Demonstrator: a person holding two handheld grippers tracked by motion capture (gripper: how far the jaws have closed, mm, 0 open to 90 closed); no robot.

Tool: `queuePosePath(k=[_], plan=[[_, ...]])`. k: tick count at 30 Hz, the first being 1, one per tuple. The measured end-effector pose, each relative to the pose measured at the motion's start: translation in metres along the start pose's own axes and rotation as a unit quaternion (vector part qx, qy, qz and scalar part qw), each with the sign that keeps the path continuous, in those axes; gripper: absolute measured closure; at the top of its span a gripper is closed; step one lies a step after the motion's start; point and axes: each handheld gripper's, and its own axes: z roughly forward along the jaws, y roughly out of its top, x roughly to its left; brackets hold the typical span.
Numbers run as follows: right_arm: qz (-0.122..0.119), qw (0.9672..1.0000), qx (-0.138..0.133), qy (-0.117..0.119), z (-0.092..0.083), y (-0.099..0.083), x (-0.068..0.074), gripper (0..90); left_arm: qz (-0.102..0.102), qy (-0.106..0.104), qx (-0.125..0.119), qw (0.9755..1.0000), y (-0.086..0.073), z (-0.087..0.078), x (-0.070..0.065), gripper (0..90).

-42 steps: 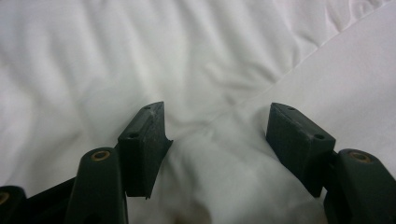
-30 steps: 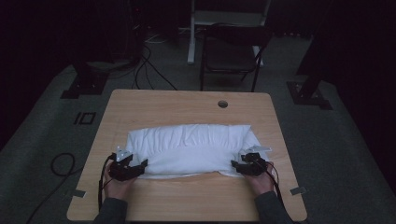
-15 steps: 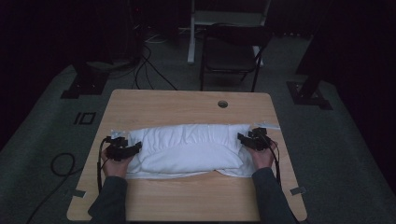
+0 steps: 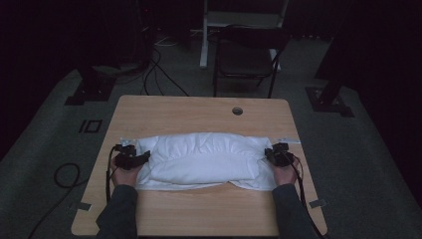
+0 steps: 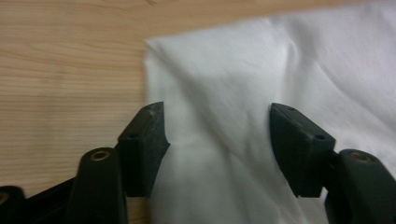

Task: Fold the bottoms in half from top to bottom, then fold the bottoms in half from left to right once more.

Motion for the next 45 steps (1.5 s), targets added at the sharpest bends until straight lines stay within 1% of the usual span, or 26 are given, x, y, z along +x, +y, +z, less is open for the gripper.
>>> queuePosePath(k=[1,2,3,4,7,10,12,15,16,21,23,25,26,27,29,30,31,32,34,35,39,40,42,43,44,45], plan=[[-0.008,0.9999,-0.012,0.001,-0.004,0.002,0.003,62.7,-0.005,-0.001,-0.006,1.0000,0.001,-0.003,0.001,35.3],[-0.017,0.9997,-0.018,-0.002,-0.007,0.003,0.005,58.6,-0.009,-0.002,-0.012,0.9999,0.002,-0.009,0.002,34.2],[-0.030,0.9991,-0.026,-0.012,-0.012,0.006,0.009,55.0,-0.009,-0.004,-0.014,0.9998,0.003,-0.013,0.004,32.9],[-0.036,0.9987,-0.034,-0.013,-0.016,0.008,0.012,51.1,-0.012,-0.009,-0.019,0.9997,0.004,-0.017,0.005,31.3],[-0.044,0.9974,-0.056,-0.011,-0.026,0.013,0.021,44.3,-0.031,-0.028,-0.025,0.9988,0.004,-0.025,0.007,28.2],[-0.045,0.9967,-0.066,0.018,-0.031,0.016,0.030,41.9,-0.035,-0.036,-0.025,0.9984,0.002,-0.029,0.006,24.5],[-0.056,0.9959,-0.067,0.025,-0.033,0.016,0.038,41.1,-0.042,-0.040,-0.022,0.9981,0.000,-0.031,0.007,21.6],[-0.071,0.9946,-0.066,0.038,-0.032,0.017,0.050,41.2,-0.050,-0.040,-0.020,0.9977,-0.002,-0.031,0.010,19.7],[-0.076,0.9942,-0.065,0.040,-0.032,0.017,0.052,41.1,-0.052,-0.044,-0.018,0.9975,-0.003,-0.031,0.011,19.5],[-0.087,0.9923,-0.062,0.063,-0.028,0.017,0.070,41.3,-0.066,-0.044,-0.005,0.9968,-0.009,-0.030,0.018,15.5],[-0.098,0.9900,-0.064,0.078,-0.027,0.018,0.082,40.5,-0.069,-0.041,0.000,0.9967,-0.011,-0.029,0.020,14.3],[-0.112,0.9869,-0.067,0.095,-0.027,0.020,0.094,40.8,-0.078,-0.040,0.007,0.9961,-0.013,-0.027,0.022,12.4],[-0.122,0.9846,-0.068,0.105,-0.027,0.021,0.101,42.8,-0.080,-0.039,0.010,0.9960,-0.014,-0.026,0.023,10.0],[-0.132,0.9821,-0.069,0.116,-0.026,0.022,0.108,45.1,-0.080,-0.039,0.010,0.9960,-0.014,-0.026,0.023,10.0],[-0.146,0.9783,-0.069,0.129,-0.024,0.024,0.121,50.3,-0.076,-0.027,0.019,0.9966,-0.017,-0.023,0.022,8.6],[-0.153,0.9764,-0.069,0.136,-0.023,0.024,0.127,53.9,-0.076,-0.026,0.023,0.9965,-0.018,-0.022,0.023,8.6],[-0.162,0.9741,-0.069,0.142,-0.021,0.024,0.133,56.5,-0.079,-0.019,0.024,0.9964,-0.019,-0.021,0.023,8.5],[-0.162,0.9741,-0.069,0.142,-0.021,0.024,0.133,56.5,-0.079,-0.019,0.024,0.9964,-0.019,-0.021,0.023,8.1],[-0.179,0.9698,-0.065,0.152,-0.015,0.024,0.148,60.0,-0.084,-0.020,0.035,0.9957,-0.023,-0.018,0.025,8.1],[-0.184,0.9686,-0.061,0.156,-0.013,0.023,0.152,60.3,-0.080,-0.018,0.031,0.9962,-0.024,-0.018,0.025,7.9],[-0.191,0.9660,-0.054,0.165,-0.004,0.021,0.166,59.1,-0.081,-0.041,0.034,0.9953,-0.025,-0.019,0.025,7.3],[-0.193,0.9659,-0.051,0.165,-0.002,0.020,0.168,58.6,-0.088,-0.056,0.033,0.9940,-0.024,-0.019,0.024,7.4],[-0.193,0.9662,-0.044,0.165,0.003,0.019,0.171,58.1,-0.090,-0.080,0.037,0.9920,-0.024,-0.018,0.021,7.4],[-0.192,0.9668,-0.040,0.164,0.005,0.019,0.172,58.0,-0.095,-0.090,0.035,0.9908,-0.023,-0.016,0.018,7.4],[-0.192,0.9669,-0.037,0.165,0.007,0.018,0.172,57.8,-0.104,-0.107,0.034,0.9882,-0.023,-0.015,0.016,7.7],[-0.192,0.9668,-0.033,0.165,0.008,0.018,0.172,57.5,-0.116,-0.127,0.032,0.9846,-0.022,-0.013,0.016,8.0]])
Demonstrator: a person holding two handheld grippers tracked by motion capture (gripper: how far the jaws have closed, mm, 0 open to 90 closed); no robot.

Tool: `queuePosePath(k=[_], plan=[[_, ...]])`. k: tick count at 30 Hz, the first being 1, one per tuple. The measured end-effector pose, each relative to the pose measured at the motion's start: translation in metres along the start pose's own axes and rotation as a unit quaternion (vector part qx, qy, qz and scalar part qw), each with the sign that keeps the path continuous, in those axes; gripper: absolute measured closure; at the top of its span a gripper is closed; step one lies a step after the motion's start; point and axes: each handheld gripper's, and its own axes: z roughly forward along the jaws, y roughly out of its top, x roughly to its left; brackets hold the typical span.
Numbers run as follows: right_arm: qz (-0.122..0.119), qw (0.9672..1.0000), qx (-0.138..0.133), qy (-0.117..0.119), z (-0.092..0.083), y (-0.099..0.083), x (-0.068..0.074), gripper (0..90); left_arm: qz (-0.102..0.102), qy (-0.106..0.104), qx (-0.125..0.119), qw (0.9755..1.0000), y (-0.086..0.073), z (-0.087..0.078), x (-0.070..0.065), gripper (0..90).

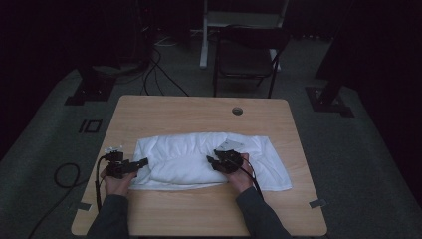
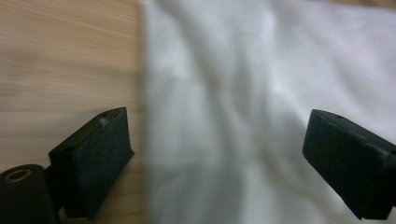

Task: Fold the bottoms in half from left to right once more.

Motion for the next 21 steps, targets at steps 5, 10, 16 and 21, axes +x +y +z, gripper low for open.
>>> queuePosePath(k=[5,10,16,21], plan=[[0.006,0.9999,0.012,0.003,0.006,-0.004,-0.002,56.1,-0.006,-0.032,-0.011,0.9994,0.004,0.006,-0.010,8.2],[0.009,0.9999,0.013,0.003,0.007,-0.006,-0.003,53.9,0.003,-0.004,0.006,1.0000,0.005,0.016,-0.016,16.3],[0.009,0.9999,0.011,0.002,0.008,-0.005,-0.004,53.3,0.021,-0.039,0.018,0.9988,0.004,0.020,-0.018,74.3],[0.001,0.9998,0.018,-0.001,0.011,-0.005,-0.002,58.4,0.033,-0.063,-0.019,0.9973,0.018,0.001,-0.025,84.4]])
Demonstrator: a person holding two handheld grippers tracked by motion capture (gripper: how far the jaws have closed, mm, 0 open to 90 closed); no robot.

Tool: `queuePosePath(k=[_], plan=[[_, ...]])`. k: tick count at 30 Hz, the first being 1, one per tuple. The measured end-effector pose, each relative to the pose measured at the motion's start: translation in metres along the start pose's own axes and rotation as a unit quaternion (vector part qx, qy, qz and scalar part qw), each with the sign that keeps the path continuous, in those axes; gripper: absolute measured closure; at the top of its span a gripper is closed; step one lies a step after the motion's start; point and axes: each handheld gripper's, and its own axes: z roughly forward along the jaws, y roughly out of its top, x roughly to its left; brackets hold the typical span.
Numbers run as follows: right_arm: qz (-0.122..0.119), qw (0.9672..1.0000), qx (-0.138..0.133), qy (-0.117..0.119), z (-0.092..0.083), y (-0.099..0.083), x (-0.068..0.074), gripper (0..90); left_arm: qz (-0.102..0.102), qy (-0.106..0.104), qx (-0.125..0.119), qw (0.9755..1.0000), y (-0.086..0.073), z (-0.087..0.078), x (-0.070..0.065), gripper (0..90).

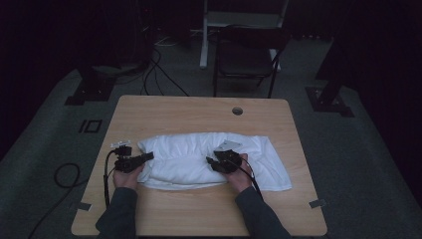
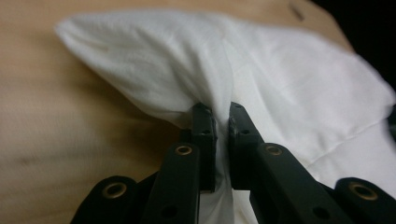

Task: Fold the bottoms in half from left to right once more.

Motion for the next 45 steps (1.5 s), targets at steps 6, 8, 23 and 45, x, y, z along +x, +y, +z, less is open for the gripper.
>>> queuePosePath(k=[6,8,23,45], plan=[[-0.001,0.9998,0.019,0.000,0.018,-0.006,0.003,62.9,0.024,-0.026,-0.031,0.9989,0.023,-0.016,-0.021,84.6],[-0.001,0.9998,0.019,-0.001,0.021,-0.005,0.005,63.5,0.034,-0.031,-0.036,0.9983,0.029,-0.018,-0.029,84.7],[-0.008,0.9999,0.012,-0.008,0.030,0.011,0.023,50.4,0.085,-0.043,-0.054,0.9940,0.064,-0.026,-0.070,84.8],[-0.017,0.9991,0.000,0.038,0.025,0.009,0.023,49.1,0.124,-0.047,-0.064,0.9891,0.083,-0.032,-0.102,84.8]])
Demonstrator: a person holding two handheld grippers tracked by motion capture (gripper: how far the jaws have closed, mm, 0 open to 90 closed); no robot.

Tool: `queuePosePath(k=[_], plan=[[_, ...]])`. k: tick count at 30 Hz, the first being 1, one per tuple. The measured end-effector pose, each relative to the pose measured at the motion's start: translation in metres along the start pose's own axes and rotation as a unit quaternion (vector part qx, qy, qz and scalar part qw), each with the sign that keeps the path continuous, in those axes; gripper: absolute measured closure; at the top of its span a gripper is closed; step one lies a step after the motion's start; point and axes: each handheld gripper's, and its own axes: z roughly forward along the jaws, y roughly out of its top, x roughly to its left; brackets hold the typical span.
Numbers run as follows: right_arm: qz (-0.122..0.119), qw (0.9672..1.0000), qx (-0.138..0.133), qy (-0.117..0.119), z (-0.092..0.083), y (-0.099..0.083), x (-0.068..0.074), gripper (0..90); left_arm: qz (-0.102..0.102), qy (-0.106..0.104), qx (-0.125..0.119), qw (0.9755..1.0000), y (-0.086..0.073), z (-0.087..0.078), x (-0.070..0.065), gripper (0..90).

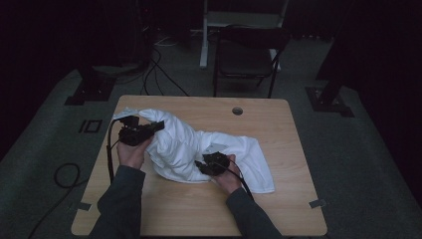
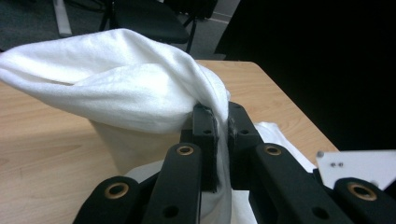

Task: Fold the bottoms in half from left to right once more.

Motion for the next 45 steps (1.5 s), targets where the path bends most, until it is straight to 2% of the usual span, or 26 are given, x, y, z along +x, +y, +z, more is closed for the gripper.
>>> queuePosePath(k=[2,4,6,8,10,13,15,16,18,20,21,24,28,29,30,32,34,35,36,37,38,39,41,42,43,45], plan=[[0.010,0.9998,-0.015,-0.003,-0.012,0.003,-0.003,46.5,0.001,-0.004,-0.001,1.0000,0.001,0.001,-0.002,84.8],[0.004,0.9994,-0.029,-0.019,-0.029,0.003,-0.007,47.7,0.004,-0.005,0.000,1.0000,0.002,0.001,-0.004,84.8],[-0.001,0.9992,-0.024,-0.032,-0.039,0.000,-0.011,49.4,0.005,-0.007,0.000,1.0000,0.003,0.002,-0.006,84.8],[0.000,0.9997,-0.001,-0.025,-0.034,-0.005,-0.012,49.5,0.007,-0.010,0.000,0.9999,0.004,0.004,-0.010,84.8],[-0.004,0.9995,0.015,-0.026,-0.022,-0.012,-0.010,49.4,0.012,-0.013,0.002,0.9998,0.006,0.006,-0.015,84.8],[0.011,0.9998,0.006,-0.015,-0.011,-0.015,-0.007,48.6,0.028,-0.015,0.008,0.9995,0.010,0.012,-0.025,84.7],[0.006,0.9999,0.008,-0.004,-0.012,-0.012,-0.008,45.9,0.039,-0.017,0.013,0.9990,0.013,0.016,-0.032,84.7],[0.006,1.0000,0.005,-0.001,-0.017,-0.011,-0.009,44.9,0.044,-0.019,0.014,0.9988,0.014,0.019,-0.036,84.7],[0.021,0.9997,-0.013,0.003,-0.032,-0.011,-0.015,43.6,0.058,-0.024,0.020,0.9978,0.015,0.025,-0.046,84.7],[0.022,0.9993,-0.023,-0.021,-0.053,-0.015,-0.026,42.2,0.068,-0.028,0.026,0.9970,0.015,0.031,-0.055,84.6],[0.023,0.9990,-0.021,-0.032,-0.062,-0.018,-0.031,41.7,0.068,-0.028,0.026,0.9970,0.015,0.031,-0.055,84.6],[0.040,0.9965,-0.011,-0.072,-0.086,-0.035,-0.052,41.3,0.085,-0.037,0.039,0.9949,0.012,0.047,-0.073,84.5],[0.083,0.9919,-0.018,-0.094,-0.111,-0.058,-0.076,41.3,0.107,-0.043,0.056,0.9918,0.008,0.065,-0.093,84.3],[0.083,0.9919,-0.018,-0.094,-0.111,-0.058,-0.076,41.3,0.107,-0.043,0.056,0.9918,0.008,0.065,-0.093,84.3],[0.088,0.9911,-0.020,-0.098,-0.115,-0.061,-0.079,41.3,0.115,-0.044,0.062,0.9904,0.007,0.072,-0.100,84.3],[0.111,0.9870,-0.027,-0.113,-0.127,-0.073,-0.091,41.4,0.131,-0.049,0.078,0.9870,0.001,0.089,-0.116,84.1],[0.118,0.9853,-0.027,-0.120,-0.131,-0.076,-0.096,41.4,0.140,-0.053,0.089,0.9847,-0.004,0.100,-0.125,84.1],[0.118,0.9853,-0.027,-0.120,-0.131,-0.076,-0.096,41.4,0.140,-0.053,0.089,0.9847,-0.004,0.100,-0.125,84.0],[0.120,0.9846,-0.028,-0.124,-0.134,-0.077,-0.098,41.4,0.144,-0.055,0.096,0.9834,-0.007,0.106,-0.130,84.0],[0.121,0.9830,-0.030,-0.134,-0.138,-0.079,-0.101,41.4,0.154,-0.055,0.106,0.9808,-0.012,0.114,-0.136,83.8],[0.121,0.9830,-0.030,-0.134,-0.138,-0.079,-0.101,41.4,0.154,-0.055,0.106,0.9808,-0.012,0.114,-0.136,83.7],[0.123,0.9826,-0.031,-0.136,-0.139,-0.079,-0.102,41.4,0.161,-0.054,0.113,0.9790,-0.015,0.119,-0.140,83.7],[0.130,0.9807,-0.035,-0.142,-0.143,-0.080,-0.106,41.5,0.166,-0.055,0.120,0.9773,-0.021,0.125,-0.145,83.3],[0.131,0.9804,-0.035,-0.143,-0.144,-0.081,-0.107,41.6,0.174,-0.055,0.128,0.9749,-0.024,0.130,-0.149,83.3],[0.132,0.9800,-0.036,-0.144,-0.144,-0.081,-0.107,41.6,0.178,-0.056,0.132,0.9736,-0.026,0.133,-0.151,83.2],[0.133,0.9796,-0.035,-0.146,-0.145,-0.082,-0.108,41.6,0.181,-0.058,0.139,0.9720,-0.030,0.137,-0.155,83.1]])
